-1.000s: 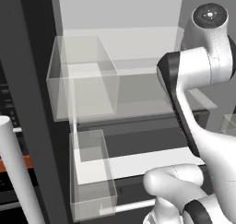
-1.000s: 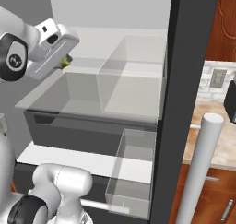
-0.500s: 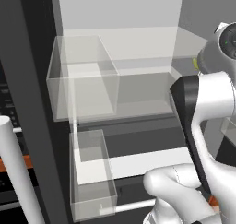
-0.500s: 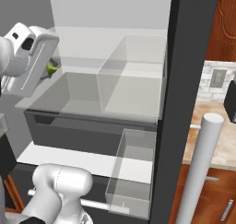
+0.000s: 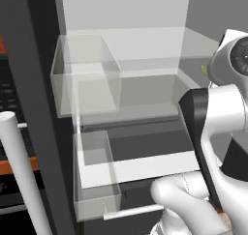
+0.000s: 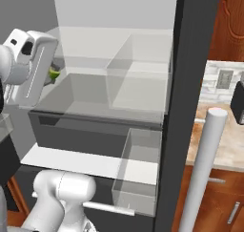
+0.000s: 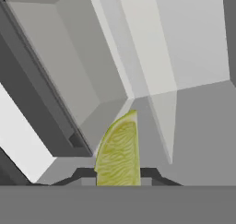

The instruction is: There is a bowl on the dining counter. Grab a lemon wedge from the fridge and place it in the bowl. Then get the liquor bottle and glass cup from the cabinet and place them next to the bowl.

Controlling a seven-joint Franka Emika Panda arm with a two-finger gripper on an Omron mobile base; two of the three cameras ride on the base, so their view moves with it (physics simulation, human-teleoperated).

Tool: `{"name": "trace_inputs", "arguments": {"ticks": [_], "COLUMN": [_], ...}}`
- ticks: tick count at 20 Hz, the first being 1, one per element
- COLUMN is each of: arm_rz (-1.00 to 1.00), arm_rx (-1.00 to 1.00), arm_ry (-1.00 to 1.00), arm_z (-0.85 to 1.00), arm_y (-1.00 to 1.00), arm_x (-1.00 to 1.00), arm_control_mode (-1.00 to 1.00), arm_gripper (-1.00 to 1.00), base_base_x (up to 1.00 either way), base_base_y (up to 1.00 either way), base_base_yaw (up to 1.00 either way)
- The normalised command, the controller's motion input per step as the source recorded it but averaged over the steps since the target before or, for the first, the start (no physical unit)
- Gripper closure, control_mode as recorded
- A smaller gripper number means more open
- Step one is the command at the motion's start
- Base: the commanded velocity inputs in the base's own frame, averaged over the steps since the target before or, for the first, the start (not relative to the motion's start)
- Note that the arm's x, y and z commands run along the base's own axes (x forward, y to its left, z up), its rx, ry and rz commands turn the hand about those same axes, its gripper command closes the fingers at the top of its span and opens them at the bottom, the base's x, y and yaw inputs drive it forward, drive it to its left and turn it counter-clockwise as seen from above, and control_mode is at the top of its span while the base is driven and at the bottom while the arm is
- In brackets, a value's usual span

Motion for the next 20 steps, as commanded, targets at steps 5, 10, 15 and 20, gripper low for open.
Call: {"name": "trace_inputs", "arguments": {"ticks": [5,10,15,20], "arm_rz": [0.0,0.0,0.0,0.0], "arm_rx": [0.0,0.0,0.0,0.0], "arm_ry": [0.0,0.0,0.0,0.0], "arm_z": [0.0,0.0,0.0,0.0], "arm_y": [0.0,0.0,0.0,0.0], "arm_x": [0.0,0.0,0.0,0.0], "arm_control_mode": [1.0,1.0,1.0,1.0], "arm_gripper": [1.0,1.0,1.0,1.0], "base_base_x": [-1.0,-1.0,-0.97,-0.64], "base_base_y": [0.0,-0.13,-0.44,-0.15], "base_base_yaw": [0.02,0.11,0.49,0.85]}}
